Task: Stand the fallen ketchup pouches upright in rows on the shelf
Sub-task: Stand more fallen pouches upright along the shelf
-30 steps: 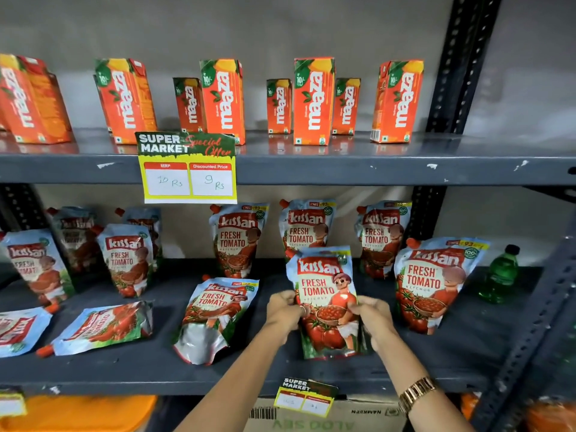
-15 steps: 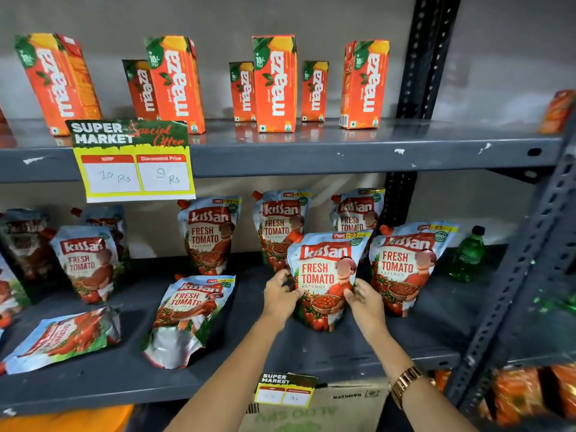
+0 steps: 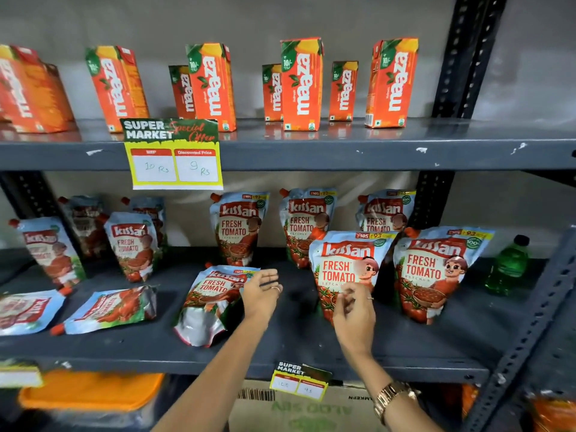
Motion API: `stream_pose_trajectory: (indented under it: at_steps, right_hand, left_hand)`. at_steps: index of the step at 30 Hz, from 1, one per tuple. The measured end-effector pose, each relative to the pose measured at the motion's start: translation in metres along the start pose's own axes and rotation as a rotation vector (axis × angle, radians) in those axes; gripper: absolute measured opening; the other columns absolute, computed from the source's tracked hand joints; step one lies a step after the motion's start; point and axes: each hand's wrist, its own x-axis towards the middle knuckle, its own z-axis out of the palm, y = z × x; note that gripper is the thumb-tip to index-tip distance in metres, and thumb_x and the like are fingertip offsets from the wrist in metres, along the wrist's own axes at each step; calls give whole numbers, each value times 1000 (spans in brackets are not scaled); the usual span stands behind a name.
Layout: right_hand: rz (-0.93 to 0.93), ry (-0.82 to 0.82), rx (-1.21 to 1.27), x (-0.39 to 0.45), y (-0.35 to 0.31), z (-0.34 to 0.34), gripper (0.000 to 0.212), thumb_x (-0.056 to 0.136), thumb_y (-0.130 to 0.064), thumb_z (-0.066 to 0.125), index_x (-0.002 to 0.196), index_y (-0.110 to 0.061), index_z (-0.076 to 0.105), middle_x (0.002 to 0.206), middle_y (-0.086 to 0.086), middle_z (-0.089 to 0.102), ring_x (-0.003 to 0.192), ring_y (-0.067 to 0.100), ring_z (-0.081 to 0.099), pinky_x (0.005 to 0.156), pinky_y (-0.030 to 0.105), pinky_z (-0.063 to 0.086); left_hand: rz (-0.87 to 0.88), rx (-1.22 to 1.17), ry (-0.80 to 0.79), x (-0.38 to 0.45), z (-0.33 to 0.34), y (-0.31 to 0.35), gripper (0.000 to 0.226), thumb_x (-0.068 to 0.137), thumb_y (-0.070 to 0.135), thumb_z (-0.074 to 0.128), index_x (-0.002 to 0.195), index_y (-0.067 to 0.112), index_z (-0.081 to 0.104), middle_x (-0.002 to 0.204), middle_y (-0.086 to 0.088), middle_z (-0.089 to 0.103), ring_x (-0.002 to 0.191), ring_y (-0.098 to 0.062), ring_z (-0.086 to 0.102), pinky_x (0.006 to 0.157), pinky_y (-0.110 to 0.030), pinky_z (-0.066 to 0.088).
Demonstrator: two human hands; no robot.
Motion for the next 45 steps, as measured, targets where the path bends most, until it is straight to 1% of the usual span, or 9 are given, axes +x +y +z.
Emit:
stream_pose_trajectory:
  at_steps: [5, 10, 14, 19, 25, 29, 34, 38, 45]
  right_hand:
    - [-78, -81, 72, -24, -14, 25, 19, 77, 8, 58, 91, -4, 58, 85, 1, 55, 72, 16, 51, 67, -3, 33]
    - [-95, -170, 121, -40, -25, 46, 23, 76, 9, 56, 92, -7, 57, 85, 2, 56, 69, 2, 46, 65, -1, 33]
    - [-116, -239, 120, -45, -40, 65, 23, 77, 9, 55, 93, -8, 58, 85, 1, 53, 79, -11, 49, 65, -2, 34]
    - [-102, -247, 111, -48, -60, 94, 23, 77, 8, 55, 92, -9, 58, 85, 0, 53, 70, 0, 50, 63, -2, 34]
    - [28, -350, 122, -59, -70, 138, 15, 81, -2, 57, 93, -11, 57, 91, 3, 57, 79, 16, 57, 69, 21, 42]
    - [259, -388, 169, -62, -72, 165, 14, 82, -24, 63, 90, -17, 54, 96, 6, 63, 93, 23, 58, 78, 35, 48]
    - [487, -356, 203, -57, -73, 180, 25, 72, -28, 71, 88, -13, 59, 96, 11, 66, 95, 28, 61, 82, 43, 51]
    - [669, -407, 273, -50, -79, 176, 30, 69, -27, 70, 86, -4, 61, 78, 7, 62, 71, 21, 56, 56, 25, 40]
    - [741, -478, 392, -47, -75, 172, 9, 74, -2, 67, 68, -5, 63, 65, 6, 65, 65, 20, 60, 54, 25, 42]
  left_hand:
    - [58, 28, 175, -5, -42, 1, 28, 80, -15, 55, 105, -6, 62, 110, -17, 67, 92, -23, 59, 97, -44, 50]
    - [102, -4, 302, -1, -77, 1, 28, 78, -18, 53, 99, -5, 66, 99, -17, 68, 88, -24, 63, 68, -11, 55]
    - [84, 15, 308, 11, -105, 0, 30, 79, -15, 52, 95, 6, 67, 99, -20, 70, 85, -27, 65, 74, -30, 57]
    - [67, 61, 275, 28, -136, 4, 28, 80, -16, 55, 103, -5, 64, 108, -26, 67, 98, -35, 64, 85, -38, 56]
    - [-76, 144, 210, 42, -168, -12, 34, 78, 0, 69, 111, -4, 61, 114, -23, 66, 108, -34, 61, 96, -38, 47]
    - [-276, 131, 90, 50, -180, -24, 30, 75, 19, 75, 100, 5, 64, 111, -19, 66, 98, -28, 60, 82, -36, 48]
    - [-504, 38, -203, 61, -191, -38, 82, 53, 44, 79, 122, 10, 52, 118, -12, 64, 104, -28, 63, 75, -38, 59]
    - [-519, -22, -290, 69, -193, -44, 71, 68, 34, 76, 126, 5, 46, 115, -15, 65, 96, -26, 66, 63, -34, 57]
    - [-479, 44, -332, 68, -191, -39, 18, 84, 20, 63, 95, 7, 60, 94, -12, 66, 95, -29, 62, 78, -41, 56]
